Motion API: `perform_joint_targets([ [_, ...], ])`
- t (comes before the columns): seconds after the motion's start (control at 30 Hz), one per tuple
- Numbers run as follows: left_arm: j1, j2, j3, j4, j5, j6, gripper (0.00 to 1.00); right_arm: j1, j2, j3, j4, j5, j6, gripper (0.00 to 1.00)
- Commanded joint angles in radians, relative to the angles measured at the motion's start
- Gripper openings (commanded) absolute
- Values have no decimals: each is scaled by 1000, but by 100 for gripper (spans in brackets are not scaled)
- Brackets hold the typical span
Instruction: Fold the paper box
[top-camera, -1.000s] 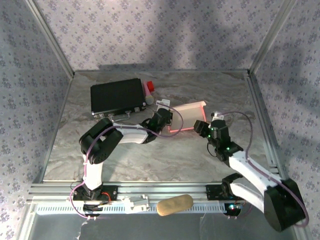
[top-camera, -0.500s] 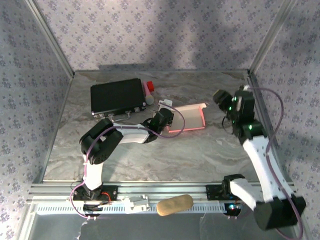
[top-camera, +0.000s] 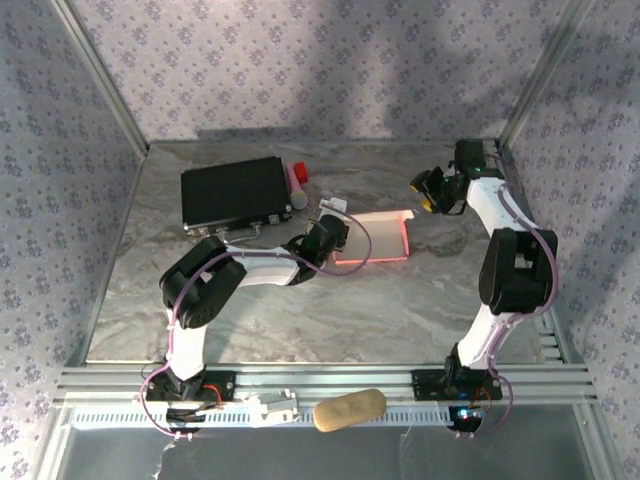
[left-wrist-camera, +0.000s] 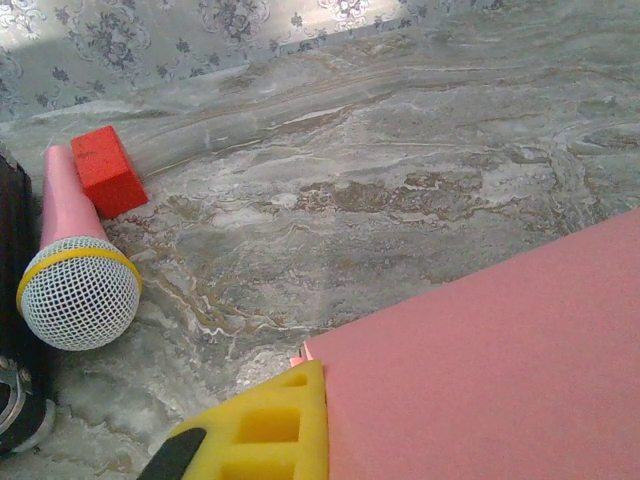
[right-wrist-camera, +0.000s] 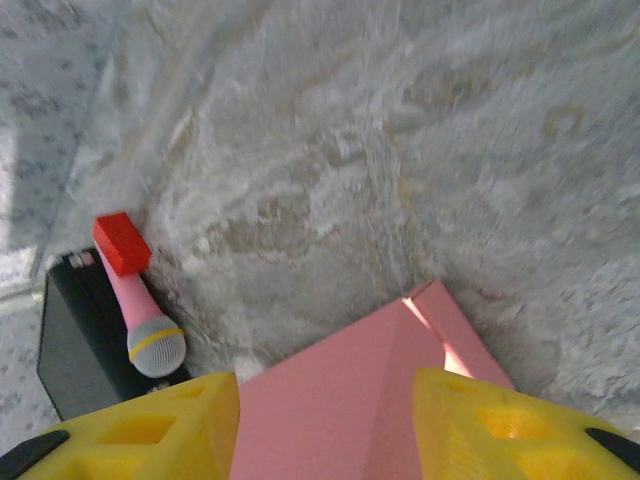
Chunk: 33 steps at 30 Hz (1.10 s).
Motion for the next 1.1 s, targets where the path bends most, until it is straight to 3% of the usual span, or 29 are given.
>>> perform_joint_targets([
  [0.0, -9, 9, 41, -8, 1, 14, 0, 15, 15, 27, -37, -84, -17, 48],
  [0.6, -9, 37, 95, -71, -40, -49, 0, 68, -54, -147, 31, -77, 16, 35],
  [1.07, -4, -7, 137, -137, -31, -125, 0, 86, -85, -112, -10, -86, 64, 34],
])
